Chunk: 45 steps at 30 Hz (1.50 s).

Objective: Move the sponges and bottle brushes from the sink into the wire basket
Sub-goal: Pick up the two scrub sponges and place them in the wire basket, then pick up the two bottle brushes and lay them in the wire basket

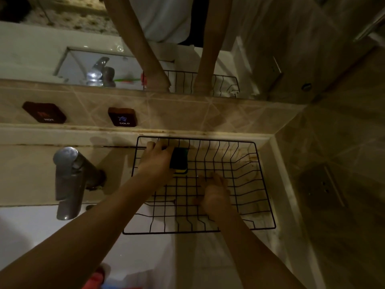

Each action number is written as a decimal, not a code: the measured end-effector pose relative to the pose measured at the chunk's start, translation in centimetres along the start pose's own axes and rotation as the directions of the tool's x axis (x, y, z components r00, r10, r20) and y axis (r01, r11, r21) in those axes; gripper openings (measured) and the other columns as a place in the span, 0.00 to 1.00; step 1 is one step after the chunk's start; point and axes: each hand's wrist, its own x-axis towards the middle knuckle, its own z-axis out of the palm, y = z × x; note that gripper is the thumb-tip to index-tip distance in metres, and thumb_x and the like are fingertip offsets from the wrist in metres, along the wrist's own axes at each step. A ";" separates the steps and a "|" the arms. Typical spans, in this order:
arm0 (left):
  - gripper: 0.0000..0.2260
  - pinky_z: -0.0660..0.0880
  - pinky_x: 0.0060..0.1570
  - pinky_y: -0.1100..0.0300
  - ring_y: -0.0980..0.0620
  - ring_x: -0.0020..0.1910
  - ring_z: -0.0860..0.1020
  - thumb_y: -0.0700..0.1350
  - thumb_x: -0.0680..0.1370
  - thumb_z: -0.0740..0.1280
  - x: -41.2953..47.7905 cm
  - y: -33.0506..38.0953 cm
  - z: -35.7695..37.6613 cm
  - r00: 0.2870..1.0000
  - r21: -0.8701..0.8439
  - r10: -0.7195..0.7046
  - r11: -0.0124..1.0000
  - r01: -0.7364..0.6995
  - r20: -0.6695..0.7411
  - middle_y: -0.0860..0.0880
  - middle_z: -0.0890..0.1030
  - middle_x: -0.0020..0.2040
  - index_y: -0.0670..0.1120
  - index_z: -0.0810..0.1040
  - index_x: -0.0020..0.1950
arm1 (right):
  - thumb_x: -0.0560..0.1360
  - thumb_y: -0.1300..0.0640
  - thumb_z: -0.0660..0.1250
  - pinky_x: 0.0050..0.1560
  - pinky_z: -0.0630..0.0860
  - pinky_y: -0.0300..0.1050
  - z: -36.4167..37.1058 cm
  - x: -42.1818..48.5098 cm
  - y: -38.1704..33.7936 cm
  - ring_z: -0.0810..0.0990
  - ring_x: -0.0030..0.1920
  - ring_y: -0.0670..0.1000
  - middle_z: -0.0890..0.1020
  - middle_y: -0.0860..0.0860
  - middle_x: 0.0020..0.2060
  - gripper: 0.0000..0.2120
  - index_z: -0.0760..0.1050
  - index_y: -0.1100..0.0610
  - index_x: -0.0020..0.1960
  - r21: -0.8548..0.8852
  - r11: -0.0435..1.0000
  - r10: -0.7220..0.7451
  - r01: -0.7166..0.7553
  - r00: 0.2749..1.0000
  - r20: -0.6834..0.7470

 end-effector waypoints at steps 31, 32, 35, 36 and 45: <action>0.14 0.74 0.49 0.53 0.45 0.50 0.77 0.46 0.75 0.68 -23.9 -9.3 0.1 0.933 -0.313 -0.315 0.916 0.251 -0.174 0.46 0.80 0.52 0.47 0.78 0.60 | 0.74 0.56 0.69 0.56 0.77 0.50 -1.0 -9.3 -3.5 0.79 0.56 0.55 0.81 0.56 0.56 0.16 0.76 0.57 0.61 0.431 0.829 -0.196 0.357 0.906 -0.374; 0.13 0.74 0.49 0.53 0.46 0.50 0.77 0.46 0.76 0.68 -24.9 -10.0 0.5 0.928 -0.310 -0.344 0.906 0.287 -0.146 0.46 0.80 0.51 0.47 0.78 0.60 | 0.74 0.56 0.68 0.48 0.80 0.46 -0.4 -11.3 -4.6 0.82 0.48 0.49 0.83 0.52 0.48 0.10 0.79 0.55 0.55 0.468 0.765 -0.219 0.442 0.862 -0.457; 0.12 0.76 0.48 0.52 0.46 0.47 0.78 0.46 0.75 0.68 -27.7 -11.6 1.4 0.906 -0.316 -0.418 0.870 0.379 -0.064 0.46 0.81 0.49 0.47 0.79 0.59 | 0.74 0.55 0.65 0.34 0.75 0.33 2.8 -16.7 -7.2 0.78 0.35 0.43 0.79 0.43 0.32 0.05 0.79 0.50 0.42 0.442 0.674 -0.401 0.592 0.796 -0.454; 0.12 0.77 0.48 0.51 0.46 0.46 0.79 0.46 0.75 0.68 -28.5 -12.0 1.7 0.895 -0.321 -0.445 0.854 0.411 -0.038 0.46 0.81 0.48 0.47 0.79 0.58 | 0.74 0.55 0.65 0.34 0.75 0.35 4.3 -17.8 -7.9 0.77 0.34 0.44 0.79 0.44 0.32 0.05 0.78 0.52 0.41 0.420 0.682 -0.464 0.598 0.798 -0.384; 0.10 0.79 0.48 0.52 0.45 0.47 0.81 0.45 0.75 0.66 -32.4 -15.0 4.1 0.785 -0.170 -0.542 0.779 0.603 0.302 0.43 0.85 0.48 0.45 0.84 0.50 | 0.74 0.57 0.68 0.46 0.77 0.47 15.7 -18.1 -12.3 0.82 0.45 0.55 0.85 0.57 0.43 0.07 0.82 0.58 0.48 0.363 0.840 -0.482 0.402 0.861 0.163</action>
